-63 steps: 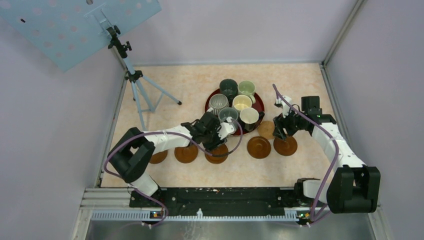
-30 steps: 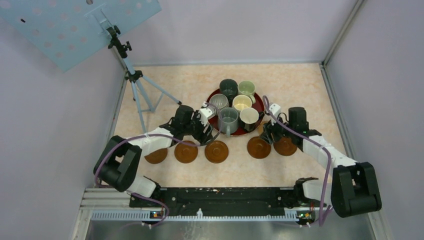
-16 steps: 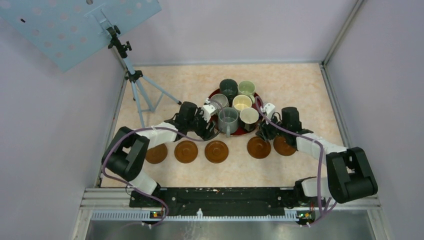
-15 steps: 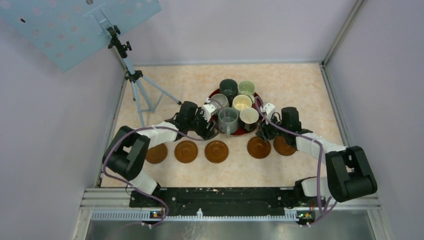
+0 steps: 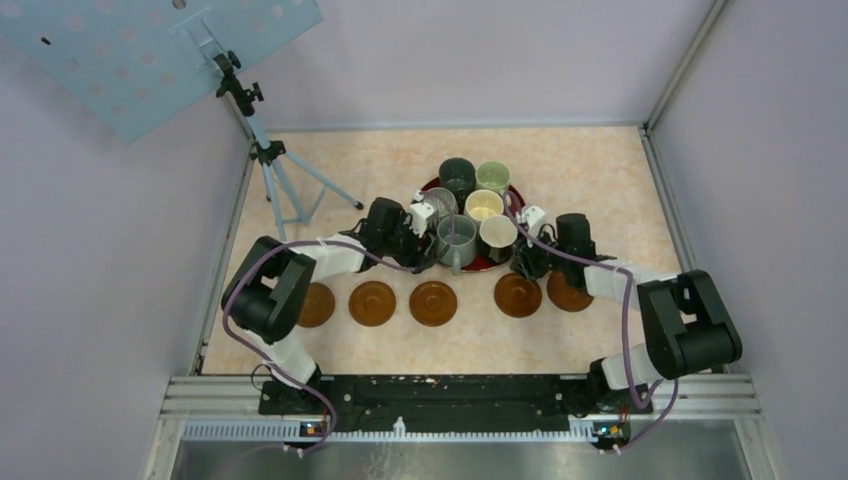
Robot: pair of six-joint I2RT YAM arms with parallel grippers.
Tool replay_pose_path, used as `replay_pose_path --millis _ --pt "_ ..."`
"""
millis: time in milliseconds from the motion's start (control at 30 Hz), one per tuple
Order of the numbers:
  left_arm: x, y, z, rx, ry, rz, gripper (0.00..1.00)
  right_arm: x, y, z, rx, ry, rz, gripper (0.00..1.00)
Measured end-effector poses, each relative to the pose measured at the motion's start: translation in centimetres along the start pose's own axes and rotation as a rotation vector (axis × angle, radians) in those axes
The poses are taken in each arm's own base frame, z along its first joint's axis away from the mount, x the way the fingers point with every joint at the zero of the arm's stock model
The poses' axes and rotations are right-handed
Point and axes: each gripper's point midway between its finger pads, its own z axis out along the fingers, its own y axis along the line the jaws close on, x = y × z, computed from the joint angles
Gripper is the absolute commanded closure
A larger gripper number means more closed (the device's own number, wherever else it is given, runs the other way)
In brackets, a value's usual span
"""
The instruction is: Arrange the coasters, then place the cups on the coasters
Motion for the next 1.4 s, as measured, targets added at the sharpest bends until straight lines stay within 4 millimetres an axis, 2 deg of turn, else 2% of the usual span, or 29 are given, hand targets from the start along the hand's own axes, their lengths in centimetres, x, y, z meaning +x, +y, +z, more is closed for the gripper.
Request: replay_pose_path --millis 267,667,900,1233,1333,1400 --pt "0.0 0.2 0.5 0.003 0.03 -0.028 0.32 -0.8 -1.1 0.7 0.03 -0.003 -0.006 0.59" --pt "-2.0 1.2 2.4 0.0 0.015 -0.029 0.32 -1.1 -3.0 1.9 0.083 0.027 0.001 0.59" --pt "-3.0 2.6 3.1 -0.025 -0.005 -0.039 0.31 -2.1 -4.2 2.8 0.107 0.031 0.005 0.57" --pt "-3.2 2.8 2.8 -0.018 -0.014 -0.036 0.28 -2.4 -4.1 2.5 0.098 0.052 0.026 0.48" --pt "-3.2 2.4 1.6 -0.014 -0.027 -0.029 0.26 -3.3 -3.1 1.5 0.063 0.041 0.016 0.43" --pt "-3.4 1.8 0.0 -0.013 -0.044 -0.024 0.25 -4.6 -2.6 0.3 0.05 0.012 -0.01 0.41"
